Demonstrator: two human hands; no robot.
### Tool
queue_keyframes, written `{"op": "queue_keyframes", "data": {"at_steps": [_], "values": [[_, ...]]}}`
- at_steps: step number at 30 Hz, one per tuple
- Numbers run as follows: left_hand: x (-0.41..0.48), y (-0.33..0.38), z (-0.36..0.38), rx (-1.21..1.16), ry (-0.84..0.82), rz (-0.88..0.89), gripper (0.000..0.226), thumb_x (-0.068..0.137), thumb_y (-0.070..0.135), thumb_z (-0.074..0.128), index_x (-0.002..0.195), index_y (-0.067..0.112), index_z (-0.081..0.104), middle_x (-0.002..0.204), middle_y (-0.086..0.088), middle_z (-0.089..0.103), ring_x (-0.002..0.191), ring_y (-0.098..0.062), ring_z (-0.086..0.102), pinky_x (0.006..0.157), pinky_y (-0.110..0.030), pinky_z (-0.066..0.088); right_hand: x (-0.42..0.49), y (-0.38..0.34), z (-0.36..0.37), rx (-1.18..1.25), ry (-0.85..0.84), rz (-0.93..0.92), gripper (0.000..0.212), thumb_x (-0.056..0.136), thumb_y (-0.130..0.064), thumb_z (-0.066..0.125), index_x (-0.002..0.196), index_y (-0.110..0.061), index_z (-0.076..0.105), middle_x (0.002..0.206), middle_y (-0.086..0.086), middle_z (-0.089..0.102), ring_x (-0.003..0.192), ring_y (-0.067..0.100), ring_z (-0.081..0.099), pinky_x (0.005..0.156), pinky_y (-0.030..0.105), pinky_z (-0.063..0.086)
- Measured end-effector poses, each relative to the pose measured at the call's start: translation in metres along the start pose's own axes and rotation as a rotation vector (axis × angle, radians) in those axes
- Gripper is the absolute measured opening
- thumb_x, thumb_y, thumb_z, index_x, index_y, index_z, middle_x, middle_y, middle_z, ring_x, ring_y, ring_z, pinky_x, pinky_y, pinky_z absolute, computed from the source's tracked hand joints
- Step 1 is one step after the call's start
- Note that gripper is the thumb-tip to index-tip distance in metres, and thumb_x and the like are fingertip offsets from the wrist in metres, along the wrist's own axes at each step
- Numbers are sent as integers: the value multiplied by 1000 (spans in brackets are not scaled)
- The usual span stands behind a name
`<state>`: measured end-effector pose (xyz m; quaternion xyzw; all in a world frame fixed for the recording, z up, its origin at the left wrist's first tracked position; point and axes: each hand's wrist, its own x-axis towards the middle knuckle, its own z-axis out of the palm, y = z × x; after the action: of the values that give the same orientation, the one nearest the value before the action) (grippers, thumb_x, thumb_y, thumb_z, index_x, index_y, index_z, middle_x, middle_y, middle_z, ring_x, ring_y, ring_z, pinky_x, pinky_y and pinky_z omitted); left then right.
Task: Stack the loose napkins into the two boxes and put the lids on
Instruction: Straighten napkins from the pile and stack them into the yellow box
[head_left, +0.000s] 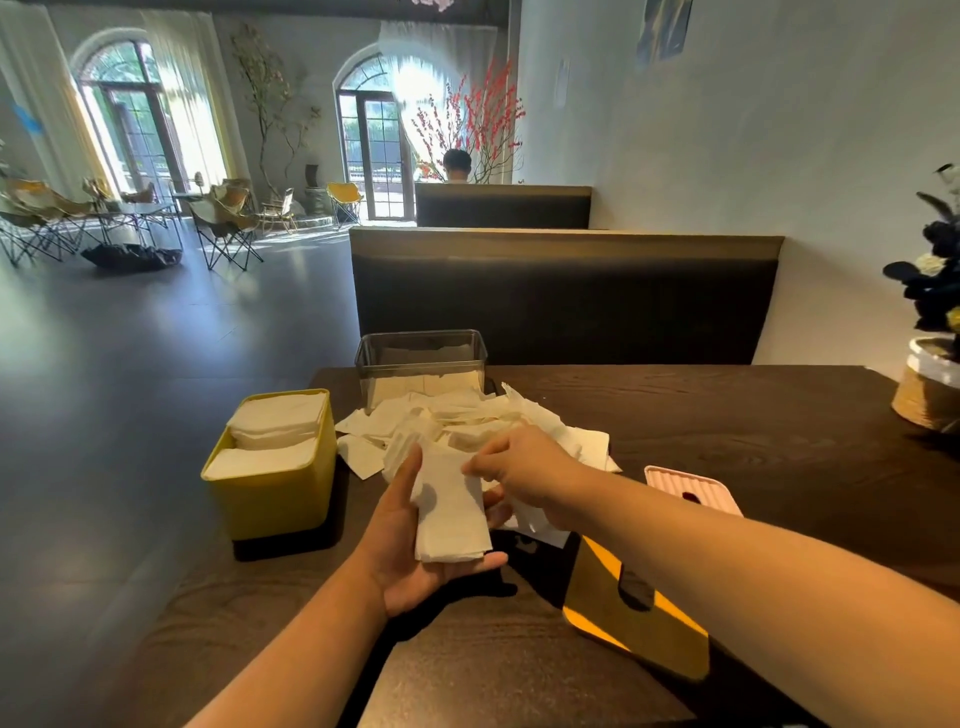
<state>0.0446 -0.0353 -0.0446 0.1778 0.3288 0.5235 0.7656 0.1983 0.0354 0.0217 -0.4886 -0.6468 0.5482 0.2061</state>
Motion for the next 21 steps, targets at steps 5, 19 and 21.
{"op": "queue_keyframes", "data": {"at_steps": [5,19,21], "values": [[-4,2,4,-21,109,-7,56,96,42,62,139,7,60,133,-20,70,119,-33,70,101,-64,50,-6,7,-31,-586,264,-247,19,98,-43,66,105,-25,69,99,-8,66,92,13,65,75,26,55],[-7,6,3,-19,175,23,56,96,40,61,145,15,52,129,-19,73,121,-33,68,93,-60,55,-4,64,-30,-1224,308,-195,81,84,-81,56,139,-22,50,134,3,55,119,24,54,96,44,52],[-7,6,1,-6,176,31,57,96,40,62,146,16,51,129,-19,73,121,-33,68,89,-58,59,-3,64,-29,-1227,302,-203,73,87,-77,54,136,-23,50,132,3,56,117,24,55,95,45,52]]}}
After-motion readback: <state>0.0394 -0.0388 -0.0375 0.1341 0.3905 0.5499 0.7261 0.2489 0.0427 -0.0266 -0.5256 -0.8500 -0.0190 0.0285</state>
